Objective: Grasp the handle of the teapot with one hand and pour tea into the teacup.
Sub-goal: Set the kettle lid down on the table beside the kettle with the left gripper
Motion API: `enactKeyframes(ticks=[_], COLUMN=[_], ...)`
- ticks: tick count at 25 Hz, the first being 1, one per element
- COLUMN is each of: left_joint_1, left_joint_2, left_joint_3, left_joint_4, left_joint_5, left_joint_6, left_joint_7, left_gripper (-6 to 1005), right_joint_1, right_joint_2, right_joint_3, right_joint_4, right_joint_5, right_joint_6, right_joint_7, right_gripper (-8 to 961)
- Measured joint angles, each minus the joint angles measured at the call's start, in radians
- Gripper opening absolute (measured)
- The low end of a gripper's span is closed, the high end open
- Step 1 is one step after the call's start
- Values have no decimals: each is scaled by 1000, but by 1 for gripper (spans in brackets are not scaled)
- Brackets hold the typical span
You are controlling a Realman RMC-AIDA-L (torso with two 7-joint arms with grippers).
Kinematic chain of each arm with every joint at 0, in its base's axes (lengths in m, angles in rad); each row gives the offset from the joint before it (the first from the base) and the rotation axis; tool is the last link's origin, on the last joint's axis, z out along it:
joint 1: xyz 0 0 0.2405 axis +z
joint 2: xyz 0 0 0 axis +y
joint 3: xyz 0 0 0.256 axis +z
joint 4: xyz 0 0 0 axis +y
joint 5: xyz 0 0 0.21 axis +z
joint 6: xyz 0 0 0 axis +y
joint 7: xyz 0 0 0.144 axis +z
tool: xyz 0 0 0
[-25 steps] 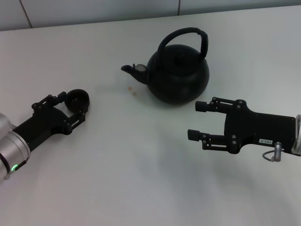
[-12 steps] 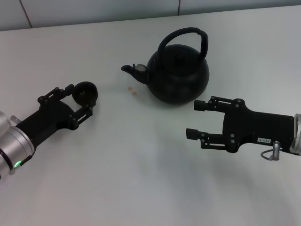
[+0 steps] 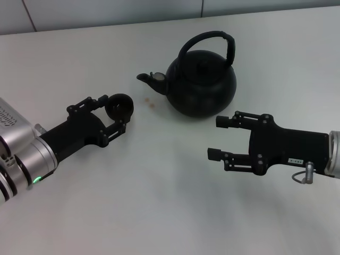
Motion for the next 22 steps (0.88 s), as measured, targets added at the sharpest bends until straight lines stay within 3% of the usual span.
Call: enactKeyframes(ticks=[22], left_joint_1=[-23], left_joint_2=[0], left_joint_3=[4], left_joint_4=[-38], left_joint_5=[1], left_joint_6=[-40], left_joint_7=[2], left_gripper=[670], right_joint_1=[1], right_joint_2=[-2], right_joint_3=[6], right_joint_4=[12], right_joint_5=[0], right_joint_6=[-8], right_joint_7=[-22], right_gripper=[746])
